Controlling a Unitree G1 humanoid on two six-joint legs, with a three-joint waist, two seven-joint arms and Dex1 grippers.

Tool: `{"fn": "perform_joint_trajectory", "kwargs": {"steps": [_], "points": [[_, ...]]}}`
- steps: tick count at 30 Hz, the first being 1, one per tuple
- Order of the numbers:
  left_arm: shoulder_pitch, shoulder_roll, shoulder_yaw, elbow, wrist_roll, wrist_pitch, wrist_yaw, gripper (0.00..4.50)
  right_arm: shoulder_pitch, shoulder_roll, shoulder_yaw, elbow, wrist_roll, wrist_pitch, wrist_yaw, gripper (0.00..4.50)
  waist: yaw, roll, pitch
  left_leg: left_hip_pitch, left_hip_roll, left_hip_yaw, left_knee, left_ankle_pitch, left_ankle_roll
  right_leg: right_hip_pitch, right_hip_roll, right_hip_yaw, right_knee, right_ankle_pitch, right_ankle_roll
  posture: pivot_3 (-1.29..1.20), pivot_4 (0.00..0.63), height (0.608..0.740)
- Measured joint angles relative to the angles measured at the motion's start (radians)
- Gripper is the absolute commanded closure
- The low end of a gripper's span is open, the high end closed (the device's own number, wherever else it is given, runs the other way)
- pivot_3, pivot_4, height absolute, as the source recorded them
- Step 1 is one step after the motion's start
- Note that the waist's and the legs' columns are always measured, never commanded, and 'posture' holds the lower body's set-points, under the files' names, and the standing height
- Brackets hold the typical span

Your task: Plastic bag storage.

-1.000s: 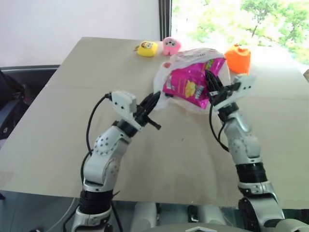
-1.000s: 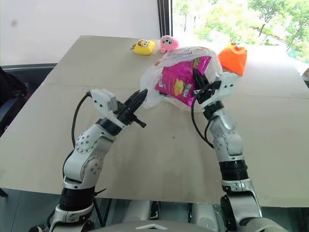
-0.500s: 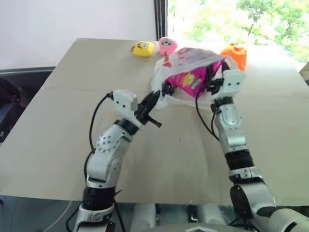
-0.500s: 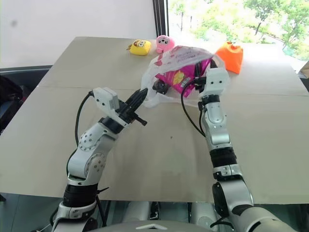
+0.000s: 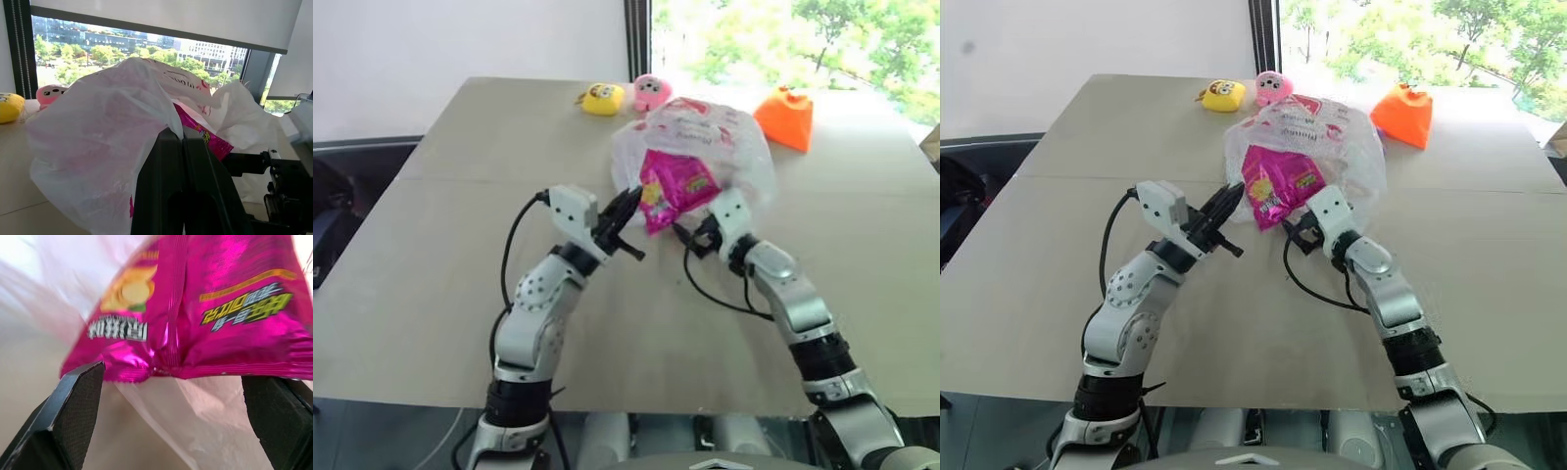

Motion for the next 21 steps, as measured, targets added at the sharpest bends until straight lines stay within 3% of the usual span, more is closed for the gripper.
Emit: {"fn": "perform_joint_trajectory", "kwargs": {"steps": [6, 9, 15, 17, 21], "points": [[0.003, 0.0, 0.0, 0.005, 0.0, 0.0, -0.001, 4.5, 0.089, -0.057, -0.092, -0.259, 0.236, 0.195, 0.098, 0.06, 0.004, 0.0, 0.0, -0.001, -0.001, 0.0, 0.0, 0.0, 0.0, 0.0, -0.001, 0.0, -0.001, 0.0, 0.0, 0.0, 0.15, 0.74], [0.003, -0.001, 0.0, 0.007, 0.0, 0.0, -0.001, 4.5, 0.157, -0.138, -0.169, -0.413, 0.407, 0.29, 0.168, 0.06, 0.008, 0.0, 0.0, -0.001, -0.001, -0.001, 0.0, 0.0, 0.001, 0.0, -0.001, -0.001, -0.002, 0.0, 0.0, 0.0, 0.15, 0.74], [0.008, -0.001, 0.0, 0.012, 0.0, 0.0, -0.003, 4.5, 0.329, -0.243, -0.249, -0.586, 0.576, 0.347, 0.223, 0.06, 0.006, -0.001, 0.0, -0.001, -0.001, -0.002, 0.0, -0.001, 0.001, 0.001, 0.0, -0.001, -0.001, 0.0, 0.0, 0.0, 0.15, 0.74], [0.01, 0.0, 0.002, 0.014, 0.0, -0.001, -0.004, 4.5, 0.377, -0.257, -0.274, -0.602, 0.563, 0.321, 0.216, 0.06, 0.006, -0.001, 0.0, -0.001, -0.001, -0.002, 0.0, -0.001, 0.001, 0.001, 0.0, -0.001, -0.001, 0.0, 0.0, 0.0, 0.15, 0.74], [0.01, 0.001, 0.002, 0.022, 0.0, -0.006, -0.008, 4.5, 0.412, -0.266, -0.3, -0.56, 0.375, 0.145, 0.145, 0.06, 0.005, -0.001, 0.0, 0.0, -0.001, -0.001, 0.001, 0.0, 0.001, 0.001, 0.0, 0.0, 0.0, 0.0, 0.0, 0.0, 0.15, 0.74]]}}
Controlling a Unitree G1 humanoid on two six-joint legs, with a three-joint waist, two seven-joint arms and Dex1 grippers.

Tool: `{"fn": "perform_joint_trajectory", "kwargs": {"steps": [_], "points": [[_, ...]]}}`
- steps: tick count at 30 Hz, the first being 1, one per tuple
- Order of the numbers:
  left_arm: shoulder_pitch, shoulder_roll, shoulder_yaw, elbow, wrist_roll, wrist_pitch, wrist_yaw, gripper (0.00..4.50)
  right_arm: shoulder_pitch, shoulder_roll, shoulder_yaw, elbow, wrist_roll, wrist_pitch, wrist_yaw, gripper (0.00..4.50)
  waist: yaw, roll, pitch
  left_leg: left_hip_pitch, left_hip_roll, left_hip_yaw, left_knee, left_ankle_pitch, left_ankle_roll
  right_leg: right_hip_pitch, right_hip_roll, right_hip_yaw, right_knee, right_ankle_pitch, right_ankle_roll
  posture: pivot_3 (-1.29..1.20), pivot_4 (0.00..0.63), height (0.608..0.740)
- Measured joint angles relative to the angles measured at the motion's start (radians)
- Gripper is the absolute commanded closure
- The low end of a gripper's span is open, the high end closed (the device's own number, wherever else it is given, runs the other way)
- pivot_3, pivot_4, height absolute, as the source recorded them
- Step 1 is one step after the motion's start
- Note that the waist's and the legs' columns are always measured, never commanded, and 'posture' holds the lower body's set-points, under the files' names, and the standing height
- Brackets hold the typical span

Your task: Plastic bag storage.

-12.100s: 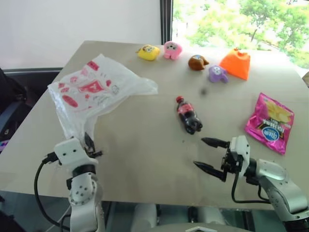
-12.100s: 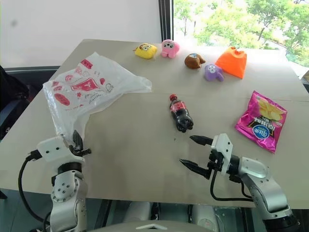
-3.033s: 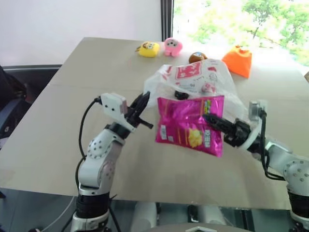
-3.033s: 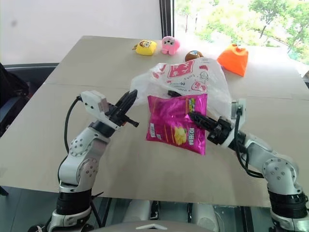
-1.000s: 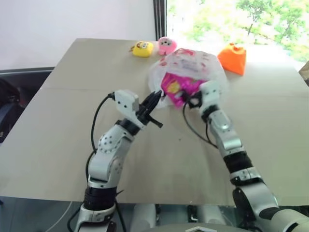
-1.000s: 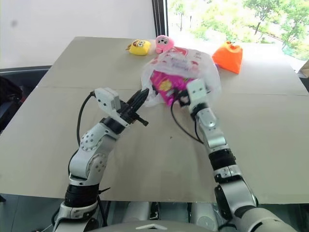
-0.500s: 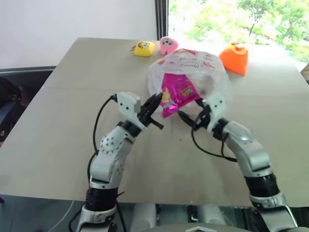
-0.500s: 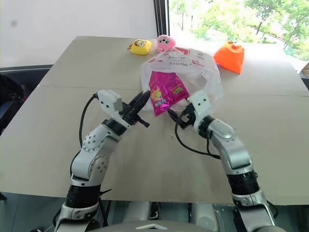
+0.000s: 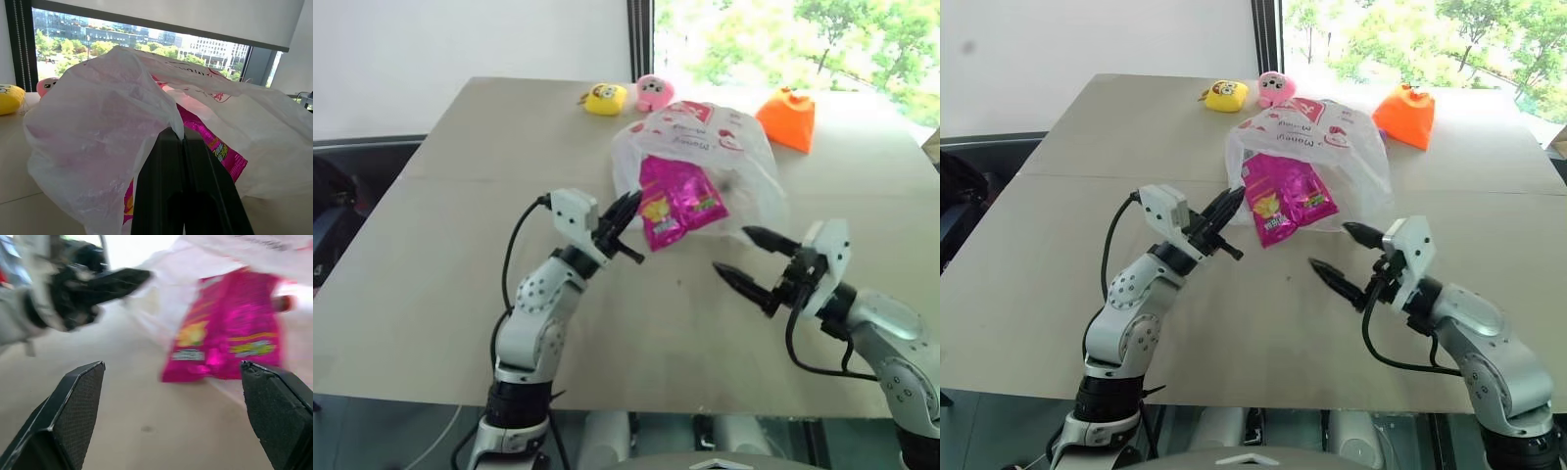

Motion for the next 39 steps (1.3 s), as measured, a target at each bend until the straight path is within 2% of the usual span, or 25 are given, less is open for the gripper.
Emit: {"fn": "perform_joint_trajectory", "kwargs": {"steps": [6, 12, 13, 15, 17, 19, 20, 21, 22, 26, 30, 35, 39], "points": [[0.001, -0.011, -0.006, 0.002, 0.006, -0.006, -0.003, 4.5, -0.065, 0.017, 0.052, 0.185, -0.32, -0.196, -0.171, 0.06, -0.001, 0.0, 0.0, 0.0, 0.0, 0.001, 0.0, 0.0, -0.001, 0.0, 0.0, 0.0, 0.0, 0.0, 0.0, 0.0, 0.15, 0.74], [0.012, -0.013, -0.005, 0.001, 0.018, -0.006, -0.001, 4.5, -0.076, 0.032, 0.119, 0.286, -0.416, -0.191, -0.2, 0.06, 0.002, 0.0, 0.0, 0.0, 0.0, 0.001, 0.0, 0.0, -0.001, 0.0, 0.0, 0.0, 0.0, 0.0, 0.0, 0.0, 0.15, 0.74], [0.015, -0.013, -0.005, 0.001, 0.018, -0.006, -0.001, 4.5, -0.076, 0.036, 0.12, 0.286, -0.418, -0.184, -0.208, 0.56, 0.002, 0.0, 0.0, 0.0, 0.0, 0.001, 0.0, 0.0, -0.001, 0.0, 0.0, 0.0, 0.0, 0.0, 0.0, 0.0, 0.15, 0.74], [0.025, -0.013, -0.001, 0.0, 0.019, -0.006, 0.004, 4.5, -0.078, 0.047, 0.11, 0.286, -0.419, -0.183, -0.222, 1.21, 0.002, 0.0, 0.0, 0.0, 0.0, 0.001, 0.0, 0.0, -0.001, 0.0, 0.0, 0.0, 0.0, 0.0, 0.0, 0.0, 0.15, 0.74], [0.029, -0.012, 0.002, 0.0, 0.02, -0.007, 0.01, 4.5, -0.079, 0.046, 0.094, 0.286, -0.419, -0.192, -0.224, 2.3, 0.003, 0.0, 0.0, 0.0, 0.0, 0.001, 0.0, 0.0, 0.0, 0.0, 0.0, 0.0, 0.0, 0.0, 0.0, 0.0, 0.15, 0.74], [0.032, -0.012, 0.003, 0.0, 0.02, -0.007, 0.014, 4.5, -0.079, 0.035, 0.074, 0.287, -0.421, -0.201, -0.224, 3.07, 0.003, 0.0, 0.0, 0.0, 0.0, 0.001, 0.0, 0.0, 0.0, 0.0, 0.0, 0.0, 0.0, 0.0, 0.0, 0.0, 0.15, 0.74], [0.032, -0.012, 0.004, 0.0, 0.02, -0.007, 0.015, 4.5, -0.081, 0.034, 0.066, 0.287, -0.421, -0.204, -0.225, 3.75, 0.003, 0.0, 0.0, 0.0, 0.0, 0.001, 0.0, 0.0, 0.0, 0.0, 0.0, 0.0, 0.0, 0.0, 0.0, 0.0, 0.15, 0.74], [0.032, -0.012, 0.006, 0.0, 0.02, -0.007, 0.015, 4.5, -0.087, 0.035, 0.058, 0.287, -0.418, -0.206, -0.229, 3.98, 0.002, 0.0, 0.0, 0.0, 0.0, 0.001, 0.0, 0.0, 0.0, 0.0, 0.0, 0.0, 0.0, 0.0, 0.0, 0.0, 0.15, 0.74], [0.031, -0.011, 0.009, 0.0, 0.019, -0.006, 0.016, 4.5, -0.099, 0.036, 0.049, 0.287, -0.402, -0.204, -0.229, 4.4, 0.002, 0.0, 0.0, 0.0, 0.0, 0.001, 0.0, 0.0, 0.0, 0.0, 0.0, 0.0, 0.0, 0.0, 0.0, 0.0, 0.15, 0.74], [-0.028, -0.008, 0.04, 0.005, -0.006, 0.027, 0.027, 4.5, -0.223, 0.04, -0.026, 0.288, -0.301, -0.17, -0.222, 4.46, -0.001, 0.0, 0.0, 0.001, 0.0, 0.001, 0.001, 0.0, 0.0, 0.0, 0.0, 0.001, 0.001, 0.0, 0.0, 0.0, 0.15, 0.74], [-0.183, 0.007, 0.112, 0.044, -0.053, 0.076, 0.056, 4.5, -0.396, 0.036, -0.087, 0.321, -0.227, -0.131, -0.226, 4.46, 0.0, 0.0, 0.0, 0.0, 0.0, 0.001, 0.001, 0.0, 0.0, 0.0, 0.001, 0.0, 0.001, 0.0, 0.0, 0.0, 0.15, 0.74], [-0.512, 0.039, 0.234, 0.251, -0.138, 0.13, 0.102, 4.5, -0.684, 0.042, -0.091, 0.529, -0.156, -0.123, -0.227, 4.46, -0.001, -0.001, 0.003, -0.002, 0.0, 0.003, 0.001, 0.0, 0.0, -0.001, 0.001, -0.001, 0.0, 0.0, 0.0, 0.0, 0.15, 0.74], [-0.774, 0.103, 0.305, 0.471, -0.18, 0.16, 0.107, 4.5, -0.89, 0.047, -0.092, 0.744, -0.147, -0.172, -0.212, 4.46, -0.005, 0.0, 0.003, -0.012, 0.0, 0.004, 0.001, 0.001, -0.001, -0.01, 0.0, -0.003, -0.001, 0.0, 0.0, 0.0, 0.15, 0.74]]}}
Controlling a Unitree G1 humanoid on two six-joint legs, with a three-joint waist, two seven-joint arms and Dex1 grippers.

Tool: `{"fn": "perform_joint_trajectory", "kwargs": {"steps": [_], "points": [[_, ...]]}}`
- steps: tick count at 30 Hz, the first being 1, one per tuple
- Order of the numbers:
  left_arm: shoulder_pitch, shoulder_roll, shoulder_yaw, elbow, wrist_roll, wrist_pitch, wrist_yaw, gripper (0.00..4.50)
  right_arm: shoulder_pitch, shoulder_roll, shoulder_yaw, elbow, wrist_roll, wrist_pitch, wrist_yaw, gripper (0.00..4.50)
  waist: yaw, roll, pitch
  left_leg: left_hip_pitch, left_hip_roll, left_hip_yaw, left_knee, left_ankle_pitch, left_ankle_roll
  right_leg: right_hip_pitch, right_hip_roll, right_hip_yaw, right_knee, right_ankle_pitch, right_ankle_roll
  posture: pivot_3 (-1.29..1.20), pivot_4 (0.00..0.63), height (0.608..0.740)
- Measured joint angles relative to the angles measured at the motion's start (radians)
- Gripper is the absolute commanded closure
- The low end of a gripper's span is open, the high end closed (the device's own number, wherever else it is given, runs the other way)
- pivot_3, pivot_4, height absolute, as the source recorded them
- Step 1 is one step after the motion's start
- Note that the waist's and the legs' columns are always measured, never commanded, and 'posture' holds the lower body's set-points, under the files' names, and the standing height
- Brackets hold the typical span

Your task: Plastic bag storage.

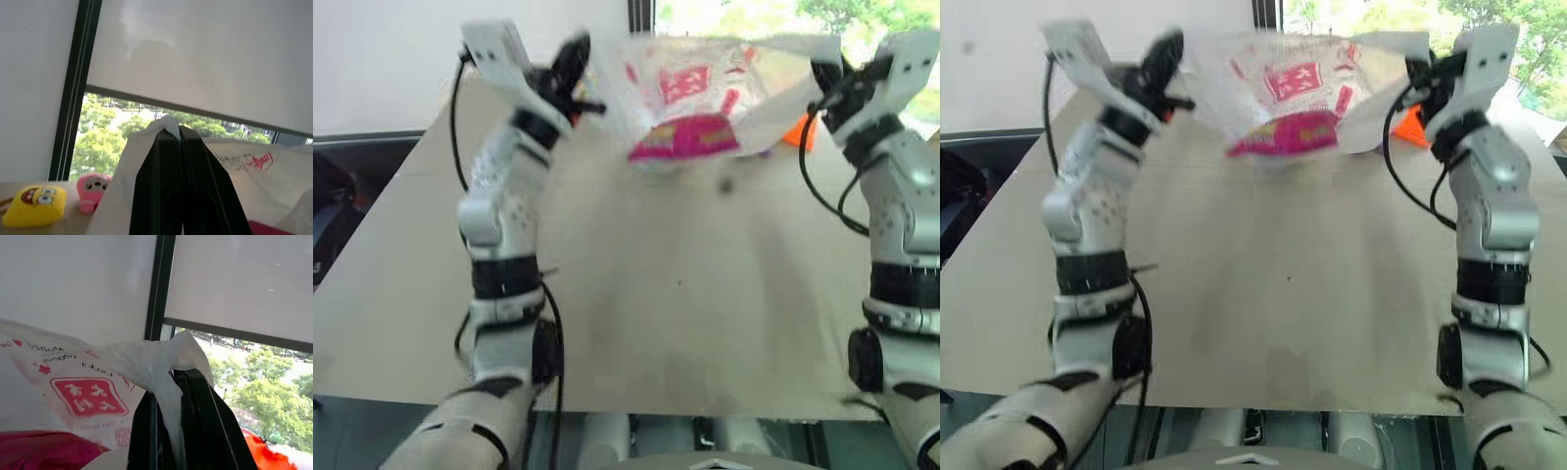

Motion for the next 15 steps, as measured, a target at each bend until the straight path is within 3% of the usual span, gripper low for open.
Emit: {"fn": "perform_joint_trajectory", "kwargs": {"steps": [11, 15], "points": [[-0.378, 0.143, 0.044, 0.55, 0.068, -0.088, -0.036, 4.5, -0.271, 0.003, -0.026, 0.387, 0.014, -0.181, 0.031, 4.46, -0.004, 0.001, 0.012, -0.004, 0.0, 0.001, -0.004, 0.001, -0.002, -0.002, -0.001, -0.004, -0.001, 0.0, 0.0, 0.0, 0.15, 0.74], [-0.423, 0.172, 0.003, 0.657, 0.144, -0.192, -0.084, 4.5, -0.325, 0.002, -0.027, 0.451, 0.013, -0.236, 0.049, 4.46, -0.005, 0.003, 0.014, -0.004, 0.0, 0.002, -0.004, 0.001, -0.002, -0.002, -0.001, -0.004, 0.0, 0.0, 0.001, 0.0, 0.15, 0.74]]}}
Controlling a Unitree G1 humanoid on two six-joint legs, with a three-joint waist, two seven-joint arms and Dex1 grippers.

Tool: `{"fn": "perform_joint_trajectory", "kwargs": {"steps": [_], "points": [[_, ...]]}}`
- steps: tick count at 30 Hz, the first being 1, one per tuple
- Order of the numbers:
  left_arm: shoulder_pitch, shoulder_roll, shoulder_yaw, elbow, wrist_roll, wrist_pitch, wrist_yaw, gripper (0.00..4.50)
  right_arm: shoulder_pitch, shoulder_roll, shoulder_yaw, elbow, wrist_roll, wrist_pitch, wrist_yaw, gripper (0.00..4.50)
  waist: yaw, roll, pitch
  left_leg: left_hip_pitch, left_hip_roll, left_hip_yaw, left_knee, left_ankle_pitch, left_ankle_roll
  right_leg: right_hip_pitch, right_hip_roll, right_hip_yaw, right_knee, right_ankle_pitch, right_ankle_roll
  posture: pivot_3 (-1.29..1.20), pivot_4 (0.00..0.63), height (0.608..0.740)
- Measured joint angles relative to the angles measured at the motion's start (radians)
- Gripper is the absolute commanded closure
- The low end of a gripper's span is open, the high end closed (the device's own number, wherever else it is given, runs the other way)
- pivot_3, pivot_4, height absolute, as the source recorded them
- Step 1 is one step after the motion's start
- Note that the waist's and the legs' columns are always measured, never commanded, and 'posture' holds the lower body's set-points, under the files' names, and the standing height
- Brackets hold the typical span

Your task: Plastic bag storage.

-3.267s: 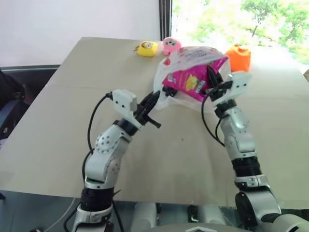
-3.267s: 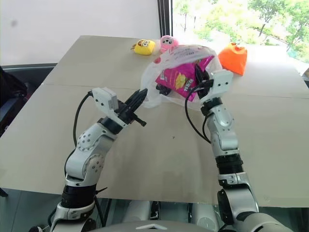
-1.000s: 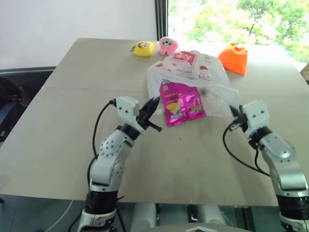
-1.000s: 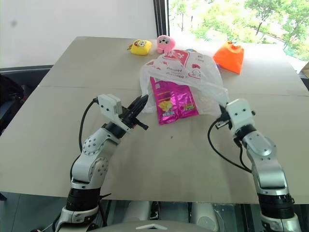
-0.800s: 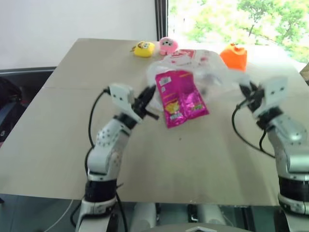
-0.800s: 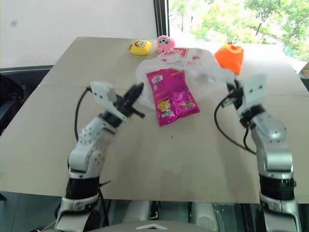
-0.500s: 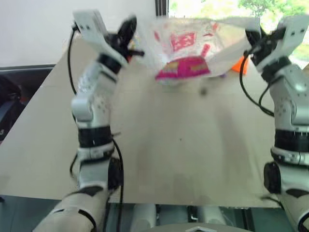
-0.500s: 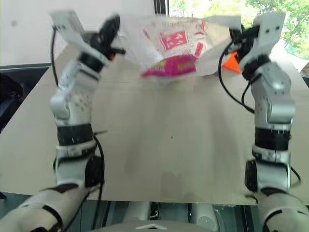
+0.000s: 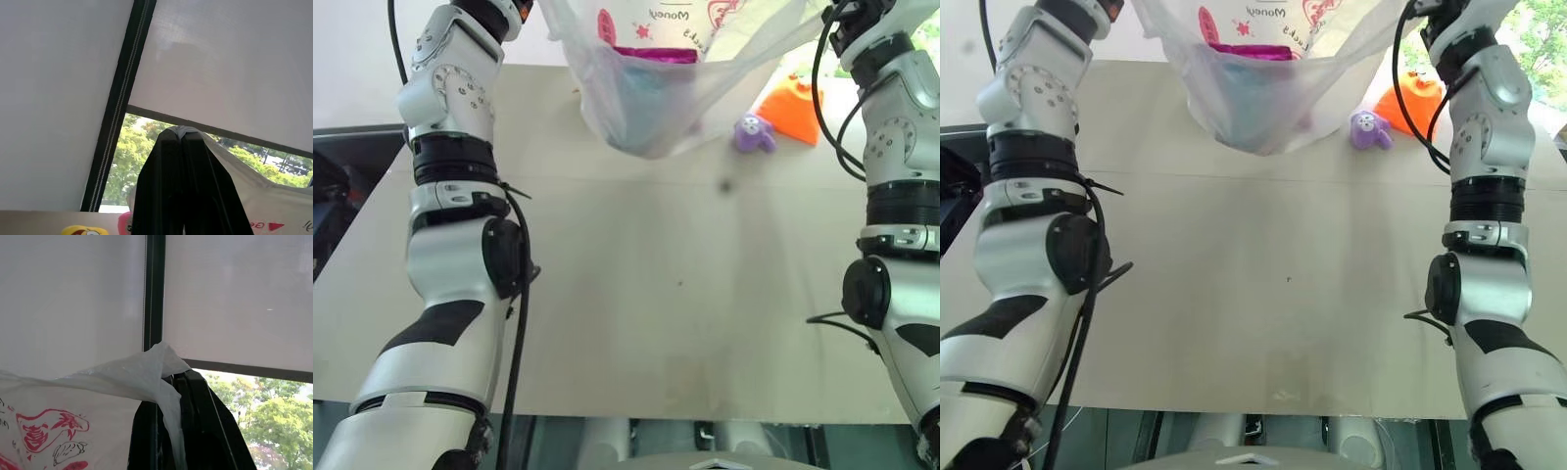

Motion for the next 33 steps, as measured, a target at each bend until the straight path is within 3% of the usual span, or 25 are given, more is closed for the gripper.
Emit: {"fn": "perform_joint_trajectory", "kwargs": {"steps": [4, 5, 6, 8, 9, 10, 13, 14, 15, 16, 20, 24, 28, 33], "points": [[0.017, 0.007, -0.028, 0.027, 0.039, -0.07, -0.065, 4.5, 0.0, -0.003, -0.003, 0.009, 0.004, -0.02, 0.025, 4.22, 0.0, 0.0, 0.001, 0.0, 0.0, 0.0, 0.001, 0.0, 0.0, 0.0, 0.0, 0.0, 0.001, 0.0, 0.0, 0.0, 0.15, 0.74], [0.025, 0.008, -0.032, 0.026, 0.043, -0.083, -0.08, 4.25, 0.005, -0.004, -0.004, 0.009, 0.008, -0.02, 0.031, 3.66, 0.0, 0.0, 0.001, 0.0, 0.0, 0.0, 0.001, 0.0, 0.0, 0.0, 0.0, 0.0, 0.001, 0.0, 0.0, 0.0, 0.15, 0.74], [0.034, 0.008, -0.034, 0.025, 0.049, -0.086, -0.091, 3.99, 0.012, -0.005, -0.004, 0.008, 0.01, -0.02, 0.038, 3.57, 0.0, 0.0, 0.001, 0.0, 0.0, 0.0, 0.001, 0.0, 0.0, 0.0, 0.0, 0.0, 0.001, 0.0, 0.0, 0.0, 0.15, 0.74], [0.157, 0.019, -0.037, -0.123, 0.041, -0.079, -0.15, 3.27, 0.131, -0.037, -0.006, -0.145, 0.082, 0.074, 0.12, 2.56, 0.0, 0.0, 0.001, 0.0, 0.001, 0.0, 0.002, 0.0, 0.0, 0.0, 0.0, 0.0, 0.003, 0.0, 0.0, 0.0, 0.15, 0.74], [0.208, 0.024, -0.038, -0.185, 0.028, -0.053, -0.17, 2.98, 0.176, -0.056, -0.007, -0.198, 0.114, 0.122, 0.149, 2.31, 0.0, 0.0, 0.001, 0.0, 0.001, 0.0, 0.002, 0.0, 0.0, 0.0, -0.001, 0.0, 0.002, 0.0, 0.0, 0.0, 0.15, 0.74], [0.301, 0.034, -0.04, -0.311, -0.003, 0.008, -0.205, 2.32, 0.256, -0.092, -0.008, -0.293, 0.169, 0.208, 0.193, 1.63, 0.0, 0.0, 0.001, -0.001, 0.001, 0.0, 0.003, 0.0, 0.0, 0.0, -0.001, 0.0, 0.002, 0.0, 0.0, 0.0, 0.15, 0.74], [0.487, 0.052, -0.053, -0.547, -0.081, 0.139, -0.264, 0.94, 0.406, -0.159, -0.01, -0.452, 0.267, 0.364, 0.263, 0.26, 0.0, 0.0, 0.001, -0.001, 0.001, 0.0, 0.003, 0.0, 0.0, 0.0, -0.001, 0.0, 0.002, 0.0, 0.0, 0.0, 0.15, 0.74], [0.572, 0.067, -0.055, -0.651, -0.121, 0.188, -0.288, 0.51, 0.473, -0.189, -0.011, -0.52, 0.315, 0.423, 0.294, 0.0, 0.001, 0.0, 0.001, 0.0, 0.001, -0.001, 0.003, 0.0, 0.0, 0.001, -0.001, 0.001, 0.002, 0.0, 0.0, 0.0, 0.15, 0.74], [0.699, 0.096, -0.05, -0.775, -0.166, 0.248, -0.312, 0.01, 0.569, -0.229, -0.022, -0.596, 0.373, 0.495, 0.332, 0.0, 0.001, 0.0, 0.001, 0.001, 0.001, -0.001, 0.003, 0.0, 0.0, 0.002, -0.001, 0.001, 0.002, 0.0, 0.0, 0.0, 0.15, 0.74], [0.72, 0.102, -0.05, -0.793, -0.173, 0.256, -0.318, 0.01, 0.588, -0.236, -0.027, -0.609, 0.382, 0.506, 0.338, 0.0, 0.001, 0.0, 0.001, 0.002, 0.001, -0.001, 0.003, 0.0, 0.0, 0.002, -0.001, 0.002, 0.001, 0.0, 0.0, 0.0, 0.15, 0.74], [1.074, 0.155, 0.013, -1.005, -0.234, 0.357, -0.335, 0.01, 0.818, -0.296, -0.132, -0.732, 0.545, 0.661, 0.391, 0.0, 0.005, 0.0, 0.001, 0.005, 0.002, -0.002, 0.007, 0.0, 0.0, 0.005, 0.0, 0.003, 0.004, 0.0, 0.0, 0.0, 0.15, 0.74], [1.379, 0.152, 0.049, -1.132, -0.184, 0.348, -0.291, 0.01, 1.038, -0.306, -0.195, -0.807, 0.591, 0.681, 0.433, 0.0, 0.01, -0.002, -0.002, 0.014, 0.002, -0.005, 0.006, 0.0, 0.0, 0.014, 0.0, 0.004, 0.003, 0.0, 0.0, 0.0, 0.15, 0.74], [1.596, 0.088, 0.021, -1.208, -0.094, 0.297, -0.228, 0.01, 1.19, -0.216, -0.136, -0.797, 0.408, 0.484, 0.428, 0.0, 0.009, -0.005, -0.004, 0.019, 0.001, -0.006, 0.005, 0.0, 0.001, 0.017, 0.0, 0.005, 0.002, 0.0, 0.0, 0.0, 0.15, 0.74], [1.724, -0.051, -0.079, -1.254, 0.037, 0.151, -0.13, 0.01, 1.254, -0.102, -0.008, -0.673, 0.152, 0.175, 0.409, 0.0, 0.009, -0.003, -0.005, 0.02, 0.001, -0.006, 0.005, 0.0, 0.001, 0.017, 0.0, 0.006, 0.004, 0.0, -0.001, 0.0, 0.15, 0.74]]}}
